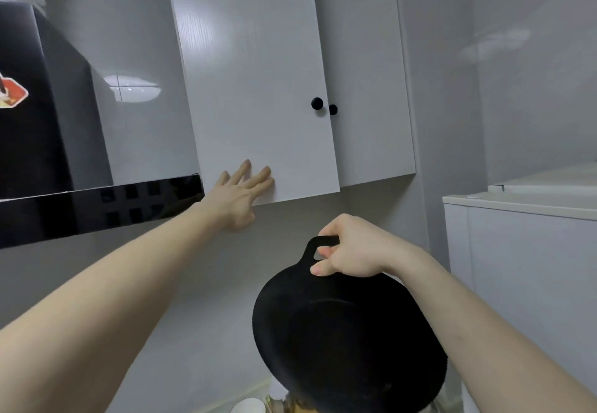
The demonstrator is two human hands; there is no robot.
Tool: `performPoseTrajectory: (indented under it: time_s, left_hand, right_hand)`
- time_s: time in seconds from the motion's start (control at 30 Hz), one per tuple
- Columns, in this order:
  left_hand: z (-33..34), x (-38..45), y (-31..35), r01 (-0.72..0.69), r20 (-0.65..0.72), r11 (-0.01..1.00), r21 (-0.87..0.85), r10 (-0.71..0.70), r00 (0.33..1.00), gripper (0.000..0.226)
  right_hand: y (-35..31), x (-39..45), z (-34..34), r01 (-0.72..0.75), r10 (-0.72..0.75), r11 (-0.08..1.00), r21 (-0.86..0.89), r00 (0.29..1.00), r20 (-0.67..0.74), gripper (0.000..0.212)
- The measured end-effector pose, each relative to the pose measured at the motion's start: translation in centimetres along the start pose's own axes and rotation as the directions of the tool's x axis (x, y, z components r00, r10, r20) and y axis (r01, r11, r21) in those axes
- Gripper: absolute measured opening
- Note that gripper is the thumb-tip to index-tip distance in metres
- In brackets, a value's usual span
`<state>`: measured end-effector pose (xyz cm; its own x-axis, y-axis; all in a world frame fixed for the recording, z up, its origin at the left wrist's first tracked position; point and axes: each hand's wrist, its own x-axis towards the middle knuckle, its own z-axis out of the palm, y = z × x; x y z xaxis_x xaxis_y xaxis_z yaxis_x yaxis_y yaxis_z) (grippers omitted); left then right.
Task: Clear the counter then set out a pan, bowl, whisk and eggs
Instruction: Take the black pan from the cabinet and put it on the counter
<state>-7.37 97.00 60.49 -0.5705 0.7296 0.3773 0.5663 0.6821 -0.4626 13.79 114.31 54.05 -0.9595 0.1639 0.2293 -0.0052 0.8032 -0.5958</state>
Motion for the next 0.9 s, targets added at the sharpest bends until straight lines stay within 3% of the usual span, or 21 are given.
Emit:
performPoseTrajectory:
  time_s: [0.27, 0.43, 0.5, 0.57, 0.7, 0.8, 0.9]
  left_hand:
    - [0.5, 1.6, 0.3, 0.047, -0.006, 0.994, 0.100, -0.046, 0.999, 0.082]
    - [0.7, 1.9, 0.0, 0.047, 0.041, 0.990, 0.135, -0.053, 0.998, 0.082]
    - [0.5, 2.2, 0.0, 0.039, 0.082, 0.994, 0.102, -0.048, 0.996, 0.082]
    - [0.4, 1.9, -0.2, 0.018, 0.112, 0.997, 0.069, -0.026, 0.993, 0.083]
    - [1.2, -1.8, 0.7, -0.012, 0.046, 1.000, -0.026, 0.013, 0.999, 0.085]
    - [3.2, -6.8, 1.6, 0.041, 0.081, 0.974, -0.223, -0.024, 0.996, 0.079]
    - [6.0, -12.3, 0.3, 0.255, 0.195, 0.894, -0.369, -0.194, 0.961, 0.073]
  right_hand:
    - [0.1, 3.8, 0.8, 0.027, -0.028, 0.999, 0.026, 1.000, 0.003, 0.031]
    - [0.5, 5.2, 1.4, 0.055, -0.056, 0.998, 0.036, 0.998, 0.039, 0.025]
    - [0.6, 5.4, 1.7, 0.065, -0.067, 0.997, 0.046, 0.997, 0.044, 0.022]
    - [0.5, 5.6, 2.3, 0.081, -0.085, 0.995, 0.058, 0.994, 0.067, 0.039]
    - [0.5, 6.0, 3.7, 0.127, -0.138, 0.988, 0.093, 0.983, 0.124, 0.056]
    - [0.5, 6.3, 4.5, 0.173, -0.191, 0.978, 0.118, 0.968, 0.160, 0.050]
    - [-0.2, 6.3, 5.6, 0.253, -0.282, 0.953, 0.164, 0.941, 0.189, 0.028]
